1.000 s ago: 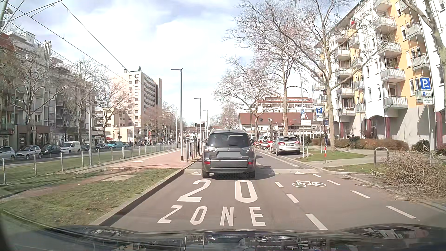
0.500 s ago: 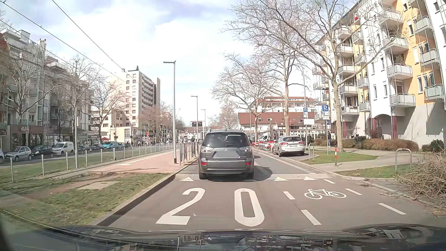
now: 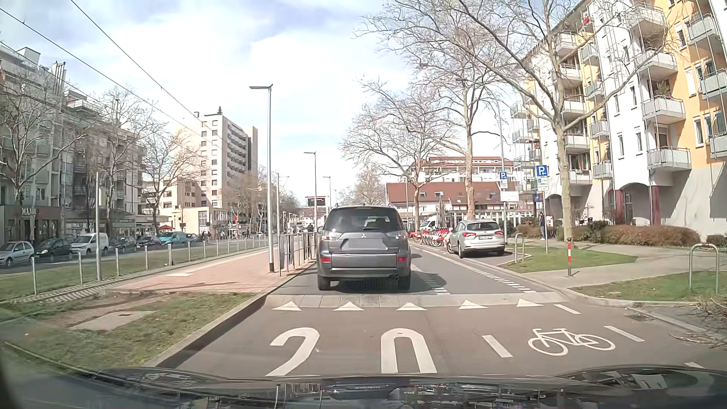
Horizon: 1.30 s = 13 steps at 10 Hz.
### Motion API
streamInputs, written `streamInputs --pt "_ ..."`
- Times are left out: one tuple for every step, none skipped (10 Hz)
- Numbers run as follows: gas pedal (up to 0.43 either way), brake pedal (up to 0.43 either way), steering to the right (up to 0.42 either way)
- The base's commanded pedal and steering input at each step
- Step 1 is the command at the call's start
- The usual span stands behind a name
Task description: Follow the waypoints while adhering to traffic rules and regulations
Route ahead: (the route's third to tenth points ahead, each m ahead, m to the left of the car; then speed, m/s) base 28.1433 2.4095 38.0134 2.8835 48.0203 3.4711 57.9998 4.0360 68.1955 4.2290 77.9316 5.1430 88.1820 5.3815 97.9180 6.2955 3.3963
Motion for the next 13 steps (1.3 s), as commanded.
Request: streamInputs --pt "0.008 0.0 0.001" --pt "0.008 0.0 0.001" --pt "0.0 0.0 -0.001" --pt "0.0 0.0 -0.003" --pt "0.0 0.0 -0.005" --pt "0.0 0.0 -0.007" --pt "0.0 0.0 -0.01" --pt "0.0 0.0 -0.011" --pt "0.0 0.0 -0.011" --pt "0.0 0.0 -0.011" --pt "0.0 0.0 -0.011" --pt "0.0 0.0 -0.011" --pt "0.0 0.0 -0.011"
